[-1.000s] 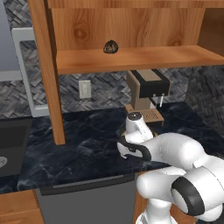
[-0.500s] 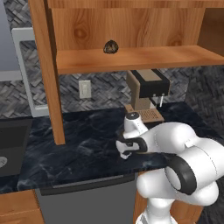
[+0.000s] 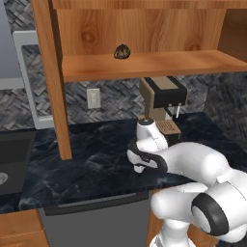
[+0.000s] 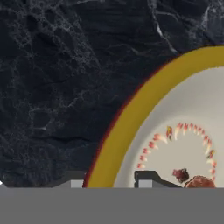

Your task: Pick the mushroom from the cabinet and place it in the bowl. Then pick the bowl and place it in the sink. Then turn on the sink facuet.

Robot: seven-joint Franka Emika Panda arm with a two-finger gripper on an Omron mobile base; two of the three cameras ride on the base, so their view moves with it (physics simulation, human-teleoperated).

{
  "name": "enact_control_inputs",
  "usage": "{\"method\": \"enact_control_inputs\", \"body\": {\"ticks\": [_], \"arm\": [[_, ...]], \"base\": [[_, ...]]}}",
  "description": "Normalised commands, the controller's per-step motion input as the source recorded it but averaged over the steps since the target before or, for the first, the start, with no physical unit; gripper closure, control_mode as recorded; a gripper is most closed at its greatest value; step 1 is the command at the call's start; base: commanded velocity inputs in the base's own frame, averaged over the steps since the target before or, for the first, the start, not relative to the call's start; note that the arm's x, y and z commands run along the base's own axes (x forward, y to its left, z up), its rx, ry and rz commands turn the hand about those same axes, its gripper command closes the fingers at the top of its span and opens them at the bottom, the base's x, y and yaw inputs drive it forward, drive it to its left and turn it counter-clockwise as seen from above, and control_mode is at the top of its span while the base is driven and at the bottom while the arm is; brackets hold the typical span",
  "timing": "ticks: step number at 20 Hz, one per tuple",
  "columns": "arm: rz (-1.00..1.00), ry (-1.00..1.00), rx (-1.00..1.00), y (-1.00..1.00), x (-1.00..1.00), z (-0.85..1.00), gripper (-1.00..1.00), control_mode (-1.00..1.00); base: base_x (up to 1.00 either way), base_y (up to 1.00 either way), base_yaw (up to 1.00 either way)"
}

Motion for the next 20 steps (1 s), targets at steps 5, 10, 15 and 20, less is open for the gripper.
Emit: {"method": "enact_control_inputs", "body": {"ticks": [5,10,15,20], "arm": [[0.14,-0.09,0.00,0.32,-0.97,0.62,1.00,-1.00],[0.20,-0.15,-0.05,0.28,-1.00,0.61,1.00,-1.00],[0.29,-0.20,-0.08,0.06,-1.00,0.65,1.00,-1.00],[0.29,-0.03,-0.02,0.00,-0.92,0.98,1.00,-1.00]], "base": [[0.00,0.00,0.00],[0.00,0.00,0.00],[0.00,0.00,0.00],[0.00,0.00,0.00]]}}
